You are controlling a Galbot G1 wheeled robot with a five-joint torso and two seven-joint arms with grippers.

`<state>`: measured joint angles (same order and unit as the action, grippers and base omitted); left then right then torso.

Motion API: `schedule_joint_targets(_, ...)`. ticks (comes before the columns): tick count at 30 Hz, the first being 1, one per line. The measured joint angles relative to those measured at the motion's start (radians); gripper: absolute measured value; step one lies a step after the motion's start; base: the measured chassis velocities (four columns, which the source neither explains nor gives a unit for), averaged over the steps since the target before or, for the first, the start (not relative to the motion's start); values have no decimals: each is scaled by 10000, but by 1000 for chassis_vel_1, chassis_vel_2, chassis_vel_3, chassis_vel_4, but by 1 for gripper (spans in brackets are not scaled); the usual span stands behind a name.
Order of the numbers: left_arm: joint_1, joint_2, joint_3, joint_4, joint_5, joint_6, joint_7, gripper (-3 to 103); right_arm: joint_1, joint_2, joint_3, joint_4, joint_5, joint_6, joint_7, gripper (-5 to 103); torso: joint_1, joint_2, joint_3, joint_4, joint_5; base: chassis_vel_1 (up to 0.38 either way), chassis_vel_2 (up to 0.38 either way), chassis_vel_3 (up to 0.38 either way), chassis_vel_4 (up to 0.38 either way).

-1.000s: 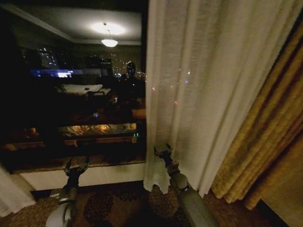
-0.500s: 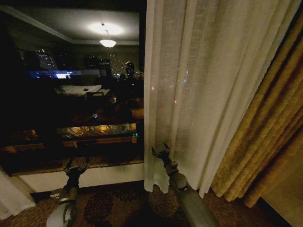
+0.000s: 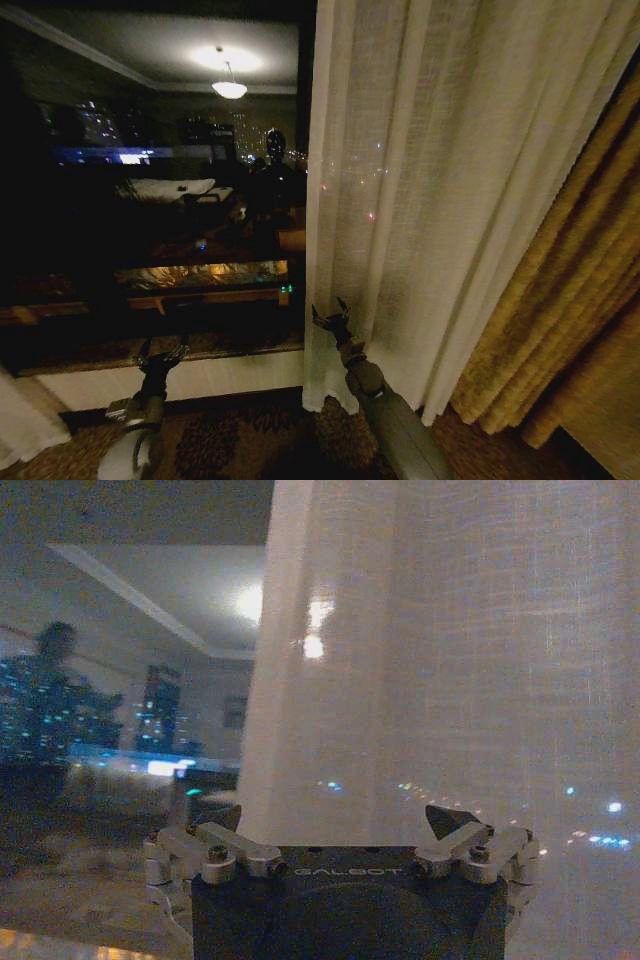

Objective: Open the curtains by pulling them apart, changing their state from closed to fully open.

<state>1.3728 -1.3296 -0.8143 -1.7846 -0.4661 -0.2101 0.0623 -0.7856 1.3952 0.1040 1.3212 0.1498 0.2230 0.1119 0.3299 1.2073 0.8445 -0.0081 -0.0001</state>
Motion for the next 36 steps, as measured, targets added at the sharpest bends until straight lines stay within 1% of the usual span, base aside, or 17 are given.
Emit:
schedule_joint_targets(5, 1, 0, -1, 0, 0, 0, 0, 100, 670, 117, -265, -496, -337, -162, 290, 100, -7, 3, -4, 2, -1, 0, 0, 0, 0)
schedule_joint_targets(13, 1, 0, -1, 0, 0, 0, 0, 100, 1022, 363, -696, -993, -666, -161, 486, 100, -5, 2, -2, 0, 0, 0, 0, 0, 0)
schedule_joint_targets(16, 2, 0, 0, 0, 0, 0, 0, 100, 1383, 658, -723, -1787, -882, 34, 579, 100, -6, 3, -3, 2, 0, 0, 0, 0, 0)
schedule_joint_targets(17, 2, 0, 0, 0, 0, 0, 0, 100, 1383, 658, -723, -1787, -882, 34, 579, 100, -6, 3, -3, 2, 0, 0, 0, 0, 0)
schedule_joint_targets(19, 1, 0, -1, 0, 0, 0, 0, 100, 1639, 862, -689, -2433, -1097, 255, 704, 100, -6, 2, -3, 2, 0, 0, 0, 0, 0)
schedule_joint_targets(23, 1, 0, -1, 0, 0, 0, -1, 100, 1789, 1015, -621, -2849, -1129, 425, 730, 100, -5, 2, -2, 1, 0, 0, 0, 0, 0)
schedule_joint_targets(24, 2, 0, -1, 0, 0, 0, -1, 100, 1825, 1072, -589, -2968, -1129, 524, 731, 103, -4, 2, -2, 1, 0, 0, 0, 0, 0)
schedule_joint_targets(25, 2, 0, -1, 0, 0, 0, -1, 100, 1825, 1072, -589, -2968, -1129, 524, 731, 103, -4, 2, -2, 1, 0, 0, 0, 0, 0)
schedule_joint_targets(29, 1, 0, -1, 0, 0, 0, 0, 100, 1836, 1164, -562, -3043, -1087, 642, 729, 84, -5, 2, -2, 1, 0, 0, 0, 0, 0)
schedule_joint_targets(30, 1, 0, -1, 0, 0, 0, 0, 100, 1836, 1164, -562, -3043, -1087, 642, 729, 84, -5, 2, -2, 1, 0, 0, 0, 0, 0)
schedule_joint_targets(32, 2, 0, -1, 0, 0, 0, 0, 100, 1812, 1173, -566, -3012, -1068, 645, 714, 73, -5, 2, -2, 2, 0, 0, 0, 0, 0)
schedule_joint_targets(33, 1, 0, -1, 0, 0, 0, 0, 100, 1803, 1173, -567, -3002, -1067, 647, 706, 73, -5, 2, -2, 1, 0, 0, 0, 0, 0)
schedule_joint_targets(34, 2, 0, -1, 0, 0, 0, -1, 100, 1789, 1172, -568, -2995, -1066, 649, 695, 68, -5, 2, -2, 1, 0, 0, 0, 0, 0)
schedule_joint_targets(35, 2, 0, -1, 0, 0, 0, -1, 100, 1789, 1172, -568, -2995, -1066, 649, 695, 68, -5, 2, -2, 1, 0, 0, 0, 0, 0)
schedule_joint_targets(36, 2, 0, -1, 0, 0, 0, 0, 100, 1766, 1166, -570, -2982, -1066, 654, 675, 62, -5, 2, -2, 0, 1, 0, 0, 0, 0)
